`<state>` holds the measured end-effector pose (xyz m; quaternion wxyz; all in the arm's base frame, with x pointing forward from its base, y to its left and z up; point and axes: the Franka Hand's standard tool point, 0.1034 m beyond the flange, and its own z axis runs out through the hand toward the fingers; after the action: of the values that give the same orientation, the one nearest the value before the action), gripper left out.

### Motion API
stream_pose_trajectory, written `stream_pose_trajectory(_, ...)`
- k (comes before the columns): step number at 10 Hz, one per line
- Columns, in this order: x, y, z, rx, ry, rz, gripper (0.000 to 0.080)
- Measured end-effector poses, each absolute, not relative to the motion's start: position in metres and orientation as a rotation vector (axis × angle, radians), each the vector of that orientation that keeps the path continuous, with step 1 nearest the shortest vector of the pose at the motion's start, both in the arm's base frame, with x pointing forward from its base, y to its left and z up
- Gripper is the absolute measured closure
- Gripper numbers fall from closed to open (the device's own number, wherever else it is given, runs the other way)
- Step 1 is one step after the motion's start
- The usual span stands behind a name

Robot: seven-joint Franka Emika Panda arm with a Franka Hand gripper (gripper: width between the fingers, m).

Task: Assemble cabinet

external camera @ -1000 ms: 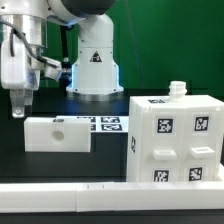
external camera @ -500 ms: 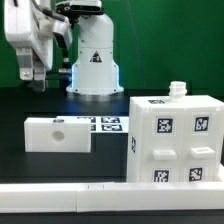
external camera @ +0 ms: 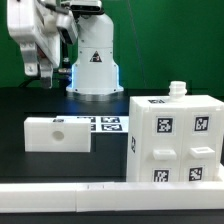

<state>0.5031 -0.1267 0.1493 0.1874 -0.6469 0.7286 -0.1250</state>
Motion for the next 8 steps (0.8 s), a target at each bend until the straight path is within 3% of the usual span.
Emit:
stream_pose_trajectory(1,0.504,-0.126,0.155,-1.821,2.043,-0.358,0.0004)
stream_pose_trajectory(3,0.501,-0.128,0.142,-1.848,2.057,-0.342,0.0004)
stream_pose_trajectory(5,0.498,-0.129,0.113,-1.827,2.119,-0.098,0.0004)
stream_pose_trajectory(8,0.498,-0.126,0.088,-1.709,2.221,0.181,0.0004)
